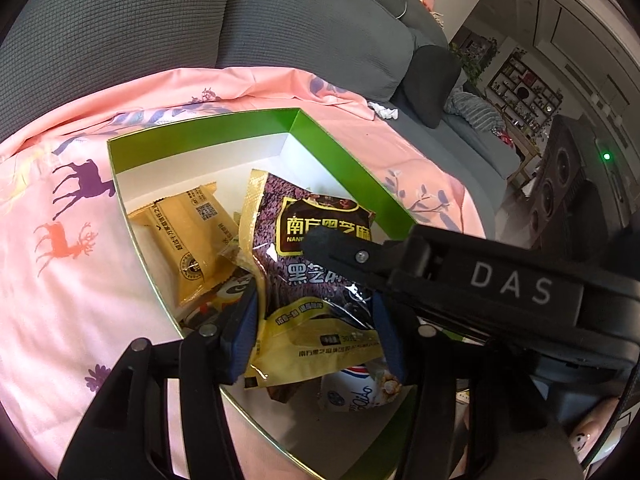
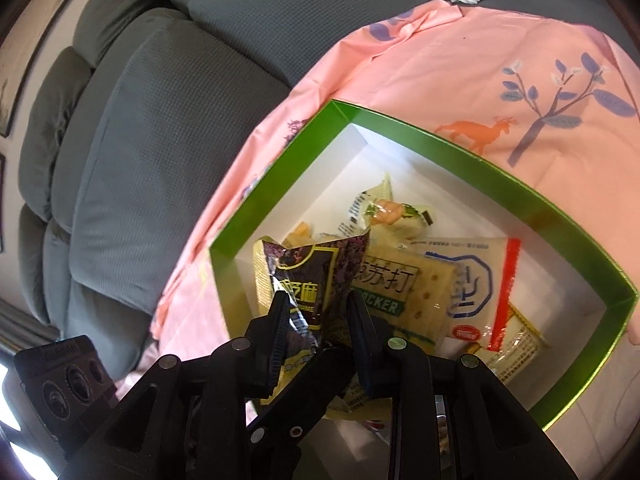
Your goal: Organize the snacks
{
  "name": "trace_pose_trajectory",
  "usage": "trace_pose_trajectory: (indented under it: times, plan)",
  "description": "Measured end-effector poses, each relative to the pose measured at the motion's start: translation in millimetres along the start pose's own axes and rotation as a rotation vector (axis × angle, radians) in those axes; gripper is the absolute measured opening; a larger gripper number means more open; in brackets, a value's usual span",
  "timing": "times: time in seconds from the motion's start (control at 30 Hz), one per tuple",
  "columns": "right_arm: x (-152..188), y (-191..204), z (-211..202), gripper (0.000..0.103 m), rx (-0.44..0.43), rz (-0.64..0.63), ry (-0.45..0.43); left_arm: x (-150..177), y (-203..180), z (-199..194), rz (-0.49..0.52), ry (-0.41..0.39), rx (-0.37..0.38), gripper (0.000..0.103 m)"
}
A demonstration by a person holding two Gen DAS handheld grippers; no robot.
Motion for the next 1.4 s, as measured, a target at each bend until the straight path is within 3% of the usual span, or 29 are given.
trace_pose_trajectory:
  times: [0.17, 0.33, 0.57, 0.63, 0.7, 0.73, 0.77, 0.87, 1.4]
  plan:
    - [2, -2, -1, 0.032, 0.044, -0.015, 0.003, 2, 3, -1, 0.002, -0.012, -0.015, 0.057]
    - [-1, -5, -7, 0.032, 0.101, -0.026, -0.027, 2, 5, -8, -0.012, -0.016, 0.002, 0.068]
    - [1, 3, -16, 0.039, 0.094, -0.061, -0.058, 0, 1, -28, 0.012, -0.053, -0.014, 0.077]
    - [2, 6, -21, 0.042, 0.094, -0.075, -0.074, 0, 2, -37, 0.017, -0.075, -0.029, 0.091]
    - [3, 9, -26, 0.044, 0.099, -0.084, -0.090, -1, 2, -48, 0.025, -0.098, -0.044, 0.097]
    - [3, 11, -28, 0.050, 0.099, -0.086, -0.099, -1, 2, -52, 0.028, -0.107, -0.054, 0.103]
    - [3, 13, -31, 0.059, 0.102, -0.091, -0.110, -2, 3, -57, 0.030, -0.115, -0.064, 0.102]
    - [5, 19, -35, 0.070, 0.107, -0.102, -0.133, -4, 4, -72, 0.036, -0.138, -0.099, 0.102]
    - [17, 57, -86, 0.083, 0.178, -0.240, -0.284, 6, 5, -134, 0.055, -0.237, -0.223, 0.102]
Point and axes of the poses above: each gripper's, at about its wrist camera, not at the fingertips, and z roughly the way its jaws point, y to its left, x to its underside, the point moved 6 cm from there along z, roughly the way its jaws point, and after that the axes turned 1 degree about -y, right-handed, at the moved point
